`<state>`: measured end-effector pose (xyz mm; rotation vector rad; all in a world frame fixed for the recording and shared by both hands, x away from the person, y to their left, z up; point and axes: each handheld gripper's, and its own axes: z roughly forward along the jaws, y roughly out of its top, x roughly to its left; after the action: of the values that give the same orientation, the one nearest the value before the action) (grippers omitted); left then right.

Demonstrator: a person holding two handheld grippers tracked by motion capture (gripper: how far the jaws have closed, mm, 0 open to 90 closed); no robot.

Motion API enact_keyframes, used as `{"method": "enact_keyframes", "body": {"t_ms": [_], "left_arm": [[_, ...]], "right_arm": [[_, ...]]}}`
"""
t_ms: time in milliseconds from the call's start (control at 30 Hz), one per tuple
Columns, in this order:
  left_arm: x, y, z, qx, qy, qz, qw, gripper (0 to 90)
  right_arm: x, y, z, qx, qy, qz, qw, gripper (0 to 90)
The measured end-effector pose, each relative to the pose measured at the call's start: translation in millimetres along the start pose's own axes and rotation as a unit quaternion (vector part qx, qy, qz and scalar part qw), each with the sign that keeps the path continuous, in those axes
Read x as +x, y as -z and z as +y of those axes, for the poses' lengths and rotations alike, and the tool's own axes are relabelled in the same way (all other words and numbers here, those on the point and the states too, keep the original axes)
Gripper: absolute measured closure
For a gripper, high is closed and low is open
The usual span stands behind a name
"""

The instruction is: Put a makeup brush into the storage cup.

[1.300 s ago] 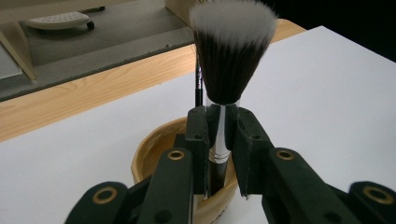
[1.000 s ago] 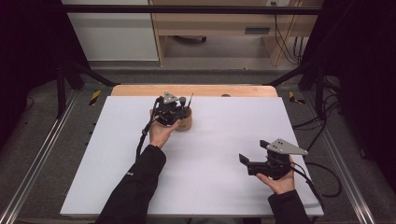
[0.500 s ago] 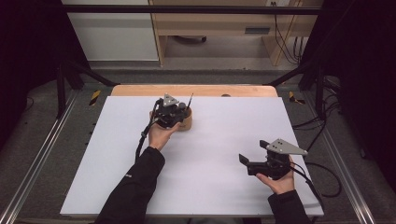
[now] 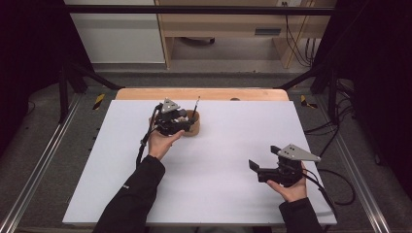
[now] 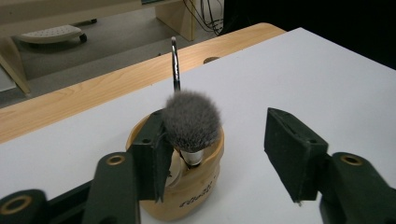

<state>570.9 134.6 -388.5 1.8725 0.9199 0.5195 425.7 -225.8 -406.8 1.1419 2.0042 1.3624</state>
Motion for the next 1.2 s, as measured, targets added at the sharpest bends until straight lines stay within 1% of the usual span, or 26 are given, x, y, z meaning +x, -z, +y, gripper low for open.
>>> {"method": "enact_keyframes", "body": {"t_ms": [167, 267, 400, 433, 567, 600, 700, 800, 833, 933, 1033, 1200], "left_arm": [[-1.0, 11.6, 0.0, -0.008, -0.008, -0.005, 0.9999, 31.6], [-1.2, 19.8, -0.6, -0.013, -0.004, -0.013, 0.9998, 26.9], [-0.7, 29.3, -1.7, -0.019, -0.008, -0.011, 0.9997, 22.9], [-0.4, 31.9, -2.0, -0.022, -0.006, -0.011, 0.9997, 21.9], [1.4, 42.5, -3.7, -0.032, -0.004, -0.011, 0.9994, 19.4], [1.7, 45.4, -4.1, -0.032, -0.007, -0.011, 0.9994, 18.6], [0.9, 53.8, -6.1, -0.04, -0.009, -0.014, 0.9991, 17.2], [-0.9, 60.0, -8.3, -0.041, -0.02, -0.017, 0.9988, 15.6], [-1.6, 61.3, -8.9, -0.042, -0.019, -0.018, 0.9988, 15.1], [-4.0, 66.8, -11.8, -0.045, -0.021, -0.026, 0.9984, 14.2], [-6.2, 73.0, -15.6, -0.052, -0.019, -0.035, 0.9978, 13.6], [-8.8, 81.7, -23.0, -0.06, -0.018, -0.043, 0.9971, 13.3]], "right_arm": [[-0.2, 1.0, 0.4, -0.003, -0.002, 0.001, 1.0, 5.2], [-0.2, 1.5, 0.8, -0.005, -0.003, 0.002, 1.0, 5.1], [-0.1, 2.6, 1.4, -0.008, -0.002, 0.004, 1.0, 4.9], [-0.2, 2.6, 1.5, -0.008, -0.001, 0.005, 1.0, 4.8], [0.1, 2.3, 1.3, -0.007, -0.001, 0.006, 1.0, 4.6], [0.2, 2.3, 1.2, -0.007, -0.001, 0.006, 1.0, 4.6], [0.2, 2.4, 1.3, -0.007, -0.001, 0.006, 1.0, 4.6], [0.0, 2.7, 1.5, -0.007, -0.001, 0.006, 1.0, 4.6], [-0.1, 2.8, 1.5, -0.007, -0.001, 0.006, 1.0, 4.7], [0.0, 3.0, 1.6, -0.007, -0.001, 0.006, 1.0, 4.6], [-0.1, 3.1, 1.6, -0.008, 0.0, 0.007, 0.9999, 4.6], [0.0, 3.1, 1.5, -0.007, 0.0, 0.009, 0.9999, 4.6]]}}
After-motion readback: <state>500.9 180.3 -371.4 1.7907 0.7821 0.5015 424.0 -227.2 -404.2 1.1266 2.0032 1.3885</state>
